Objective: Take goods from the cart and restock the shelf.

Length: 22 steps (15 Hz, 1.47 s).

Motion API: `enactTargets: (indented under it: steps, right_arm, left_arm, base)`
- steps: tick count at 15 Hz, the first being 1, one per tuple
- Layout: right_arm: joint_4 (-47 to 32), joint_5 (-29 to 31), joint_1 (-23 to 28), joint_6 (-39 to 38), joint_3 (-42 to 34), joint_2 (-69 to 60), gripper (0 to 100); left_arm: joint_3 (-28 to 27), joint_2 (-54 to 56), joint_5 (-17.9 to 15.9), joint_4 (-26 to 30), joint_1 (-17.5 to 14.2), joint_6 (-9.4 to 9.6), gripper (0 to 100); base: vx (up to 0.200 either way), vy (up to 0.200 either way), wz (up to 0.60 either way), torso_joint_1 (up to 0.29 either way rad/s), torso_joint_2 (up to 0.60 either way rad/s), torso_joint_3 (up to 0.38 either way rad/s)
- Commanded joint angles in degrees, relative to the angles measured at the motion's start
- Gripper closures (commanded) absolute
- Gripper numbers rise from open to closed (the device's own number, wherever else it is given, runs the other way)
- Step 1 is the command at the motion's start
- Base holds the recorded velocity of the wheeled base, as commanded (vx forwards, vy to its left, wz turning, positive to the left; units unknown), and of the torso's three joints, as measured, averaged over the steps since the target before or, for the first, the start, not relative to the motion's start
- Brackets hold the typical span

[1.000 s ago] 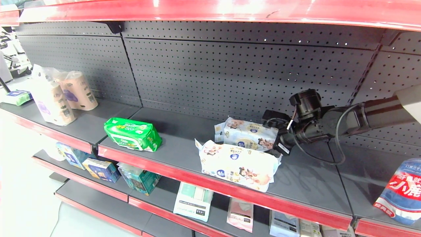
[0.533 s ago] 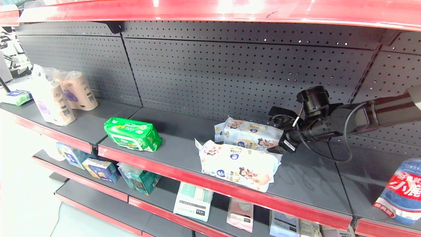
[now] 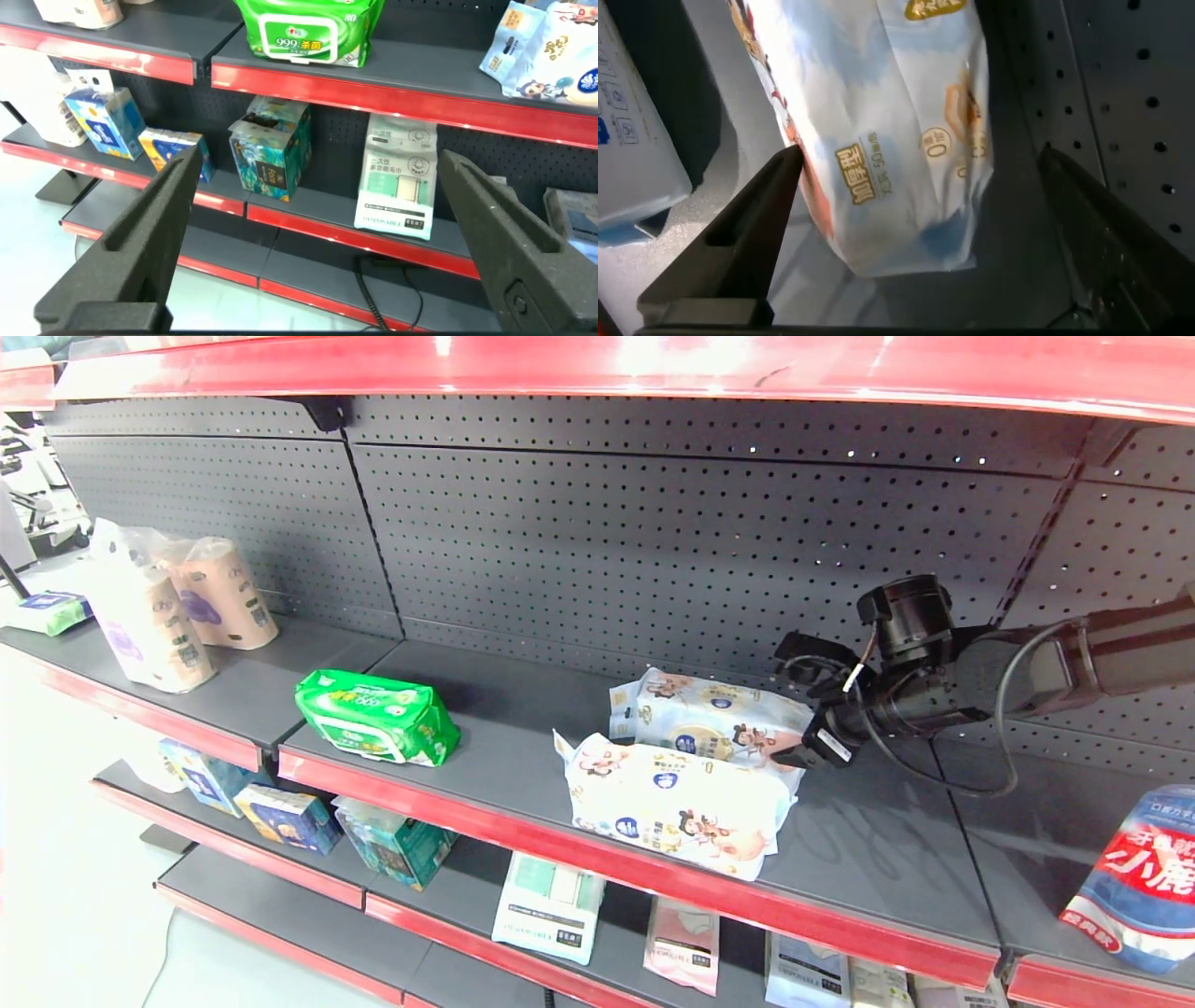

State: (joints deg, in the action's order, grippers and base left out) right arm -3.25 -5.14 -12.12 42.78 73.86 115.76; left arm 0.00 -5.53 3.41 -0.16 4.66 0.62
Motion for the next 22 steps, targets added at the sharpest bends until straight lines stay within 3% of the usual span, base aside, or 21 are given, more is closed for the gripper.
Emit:
enactTargets:
  steps: [1,13,20,22]
  right_arm:
    - [0.00,-0.04,-0.01,-0.15,-0.21,-0.71,0]
    - [0.00,1.63,1.04,-3.93,-5.92,-6.07,0]
    - [0.18,1.80,1.75,-13.42,-9.00,-12.40,0]
    - [0.27,1.72,1.31,-19.57,-8.91,-13.37,0]
  left_arm:
    - [0.00,-0.09,0.01,-0.02,0.00,-0.01,0]
    - [0.00,-0.09,0.01,-0.02,0.00,-0.01,0]
    - [0.00,-0.09,0.01,-0.02,0.00,-0.01,0]
    - [0.00,-0.09,0.01,-0.02,0.00,-0.01,0]
  base:
    - [0.000,0.000,0.00,0.000,0.00,0.000]
    - [0.000,0.000,0.00,0.000,0.00,0.000]
    - [0.000,0.000,0.00,0.000,0.00,0.000]
    - [0.000,0.000,0.00,0.000,0.00,0.000]
